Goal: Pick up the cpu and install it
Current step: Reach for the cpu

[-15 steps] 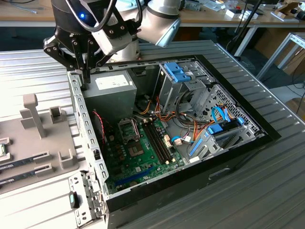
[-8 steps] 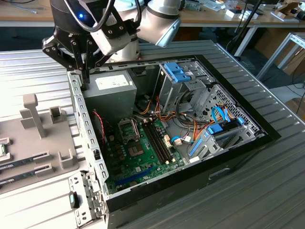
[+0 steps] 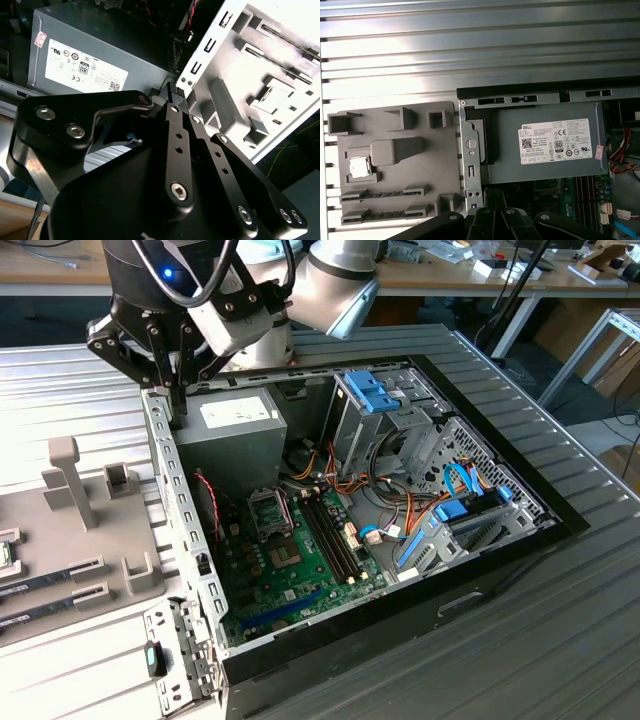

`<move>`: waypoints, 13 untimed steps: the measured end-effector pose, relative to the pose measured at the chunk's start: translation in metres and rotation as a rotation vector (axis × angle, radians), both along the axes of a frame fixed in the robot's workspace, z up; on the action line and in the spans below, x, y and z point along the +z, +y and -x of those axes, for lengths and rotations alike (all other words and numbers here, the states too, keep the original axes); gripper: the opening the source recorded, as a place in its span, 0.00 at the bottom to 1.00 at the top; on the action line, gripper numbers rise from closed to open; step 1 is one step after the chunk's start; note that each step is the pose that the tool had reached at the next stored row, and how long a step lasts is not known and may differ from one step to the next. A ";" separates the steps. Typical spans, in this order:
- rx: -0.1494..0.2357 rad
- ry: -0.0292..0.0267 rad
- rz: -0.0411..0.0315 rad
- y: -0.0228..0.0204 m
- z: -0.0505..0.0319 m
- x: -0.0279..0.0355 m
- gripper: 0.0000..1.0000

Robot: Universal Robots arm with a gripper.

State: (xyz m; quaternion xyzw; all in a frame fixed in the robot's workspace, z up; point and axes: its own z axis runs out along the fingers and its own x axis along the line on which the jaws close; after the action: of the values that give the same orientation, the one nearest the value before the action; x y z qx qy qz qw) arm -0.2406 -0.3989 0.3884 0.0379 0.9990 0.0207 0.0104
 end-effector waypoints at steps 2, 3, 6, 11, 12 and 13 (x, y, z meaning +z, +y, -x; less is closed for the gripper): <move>0.000 0.0000 0.0000 0.0000 0.0068 -0.0004 0.11; 0.000 0.0000 0.0001 0.0000 0.0133 -0.0009 0.11; 0.000 0.0000 0.0000 0.0000 0.0167 -0.0015 0.11; 0.000 0.0000 0.0000 0.0000 0.0194 -0.0020 0.11; 0.000 0.0000 0.0000 0.0000 0.0198 -0.0020 0.11; 0.000 0.0000 0.0000 0.0000 0.0204 -0.0021 0.11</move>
State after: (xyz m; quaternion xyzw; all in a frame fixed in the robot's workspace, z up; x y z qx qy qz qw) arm -0.2610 -0.3989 0.3863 0.0379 0.9990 0.0207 0.0104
